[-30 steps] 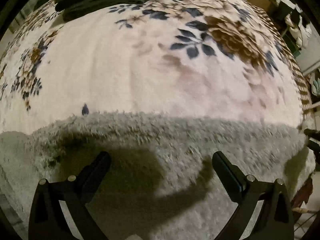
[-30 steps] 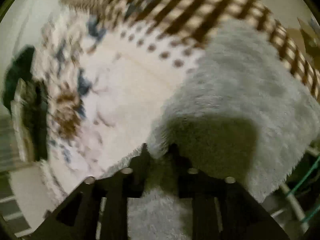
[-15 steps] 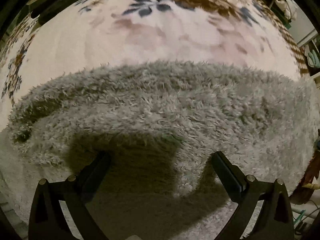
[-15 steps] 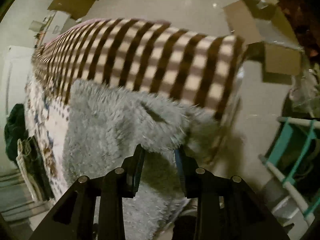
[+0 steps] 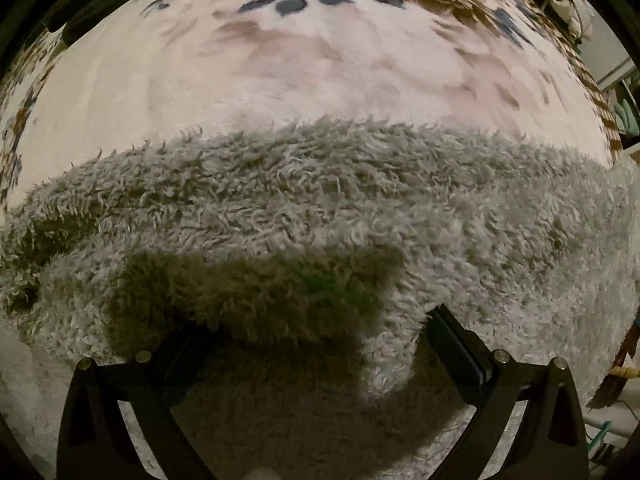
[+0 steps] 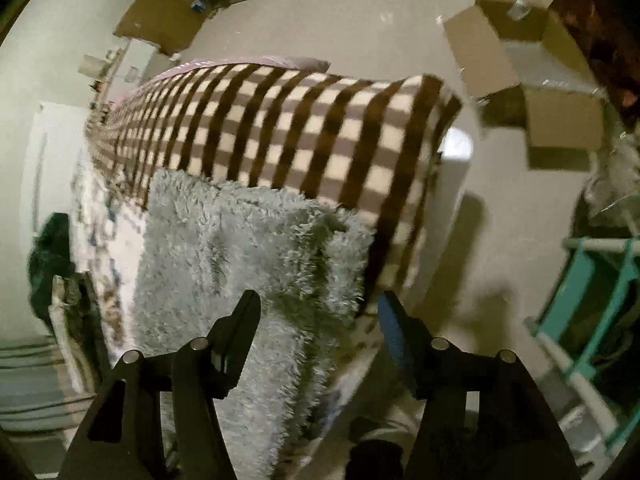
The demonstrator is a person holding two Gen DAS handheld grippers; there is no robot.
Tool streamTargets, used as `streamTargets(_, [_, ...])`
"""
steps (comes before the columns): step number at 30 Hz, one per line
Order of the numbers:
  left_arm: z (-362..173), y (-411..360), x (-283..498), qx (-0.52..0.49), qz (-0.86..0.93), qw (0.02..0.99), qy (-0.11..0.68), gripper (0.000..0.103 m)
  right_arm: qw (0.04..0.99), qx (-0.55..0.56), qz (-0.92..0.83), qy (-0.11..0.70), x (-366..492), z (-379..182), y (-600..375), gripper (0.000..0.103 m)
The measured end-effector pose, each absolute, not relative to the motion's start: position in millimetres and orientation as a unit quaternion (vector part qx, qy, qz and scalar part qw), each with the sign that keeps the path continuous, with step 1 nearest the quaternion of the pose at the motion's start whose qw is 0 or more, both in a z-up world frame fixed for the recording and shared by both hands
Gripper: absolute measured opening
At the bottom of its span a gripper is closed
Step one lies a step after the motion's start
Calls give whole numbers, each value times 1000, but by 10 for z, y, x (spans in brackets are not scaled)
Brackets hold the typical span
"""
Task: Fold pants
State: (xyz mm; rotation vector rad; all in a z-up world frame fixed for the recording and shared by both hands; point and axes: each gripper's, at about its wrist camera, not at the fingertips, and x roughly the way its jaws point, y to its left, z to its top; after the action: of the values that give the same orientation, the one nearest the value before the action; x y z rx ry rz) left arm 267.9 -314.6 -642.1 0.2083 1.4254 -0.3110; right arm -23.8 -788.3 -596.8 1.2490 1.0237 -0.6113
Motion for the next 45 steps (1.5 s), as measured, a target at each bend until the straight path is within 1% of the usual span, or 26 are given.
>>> streamTargets(1, [-6432,-3136,2688,95,-142,743,647,103,654,554,-260,444,-255,-6000,-7895,64])
streamTargets(2, [-6439,-3118,2679,94,-143,746,644,103,658,559,-246,440,-228,-6079,-7902,69])
streamTargets(3, [-6430,-3064,2652,92,-143,747,642,103,657,563,-236,442,-189,-6202,-7909,71])
streamTargets(6, [-6368,-2889,2598,87,-145,749,641,103,674,573,-199,421,-80,-6408,-7899,72])
streamTargets(8, [-6325,-2862,2529,84,-146,747,643,103,704,566,-176,390,-27,-6393,-7882,73])
streamTargets(10, [-6250,-2749,2432,82,-145,744,647,103,709,579,-161,369,-27,-6412,-7884,73])
streamTargets(13, [-6177,-2656,2488,78,-143,740,652,103,711,586,-155,358,-63,-6529,-7888,73])
streamTargets(15, [-6163,-2640,2511,80,-140,739,654,103,715,593,-135,344,-52,-6619,-7888,77])
streamTargets(17, [-6135,-2624,2534,78,-139,736,658,103,718,599,-114,335,-13,-6664,-7915,77])
streamTargets(19, [-6027,-2602,2548,66,-137,737,658,103,720,600,-97,334,57,-6678,-7909,71])
streamTargets(20, [-6003,-2578,2554,56,-139,738,658,103,722,597,-92,337,122,-6687,-7891,50])
streamTargets(21, [-5979,-2556,2559,47,-140,739,658,103,723,590,-94,346,190,-6695,-7869,25])
streamTargets(24, [-5858,-2439,2562,12,-138,741,658,103,730,576,-113,351,241,-6605,-7789,20])
streamTargets(28, [-5644,-2283,2537,-15,-127,748,652,103,742,567,-124,337,199,-6324,-7679,18])
streamTargets(35, [-5207,-1843,2453,-65,-114,766,630,103,789,503,-78,345,407,-5506,-7030,17])
streamTargets(39, [-5047,-1442,2328,-103,-102,773,617,103,827,426,-24,366,765,-5008,-6228,17])
streamTargets(41, [-4974,-1164,2240,-118,-89,781,607,103,836,394,6,381,947,-4892,-5770,17])
streamTargets(43, [-4896,-791,2156,-131,-68,788,598,103,842,356,44,403,1114,-4893,-5179,17])
streamTargets(45, [-4877,-503,2089,-141,-50,792,592,103,836,321,86,437,1249,-5046,-4517,17])
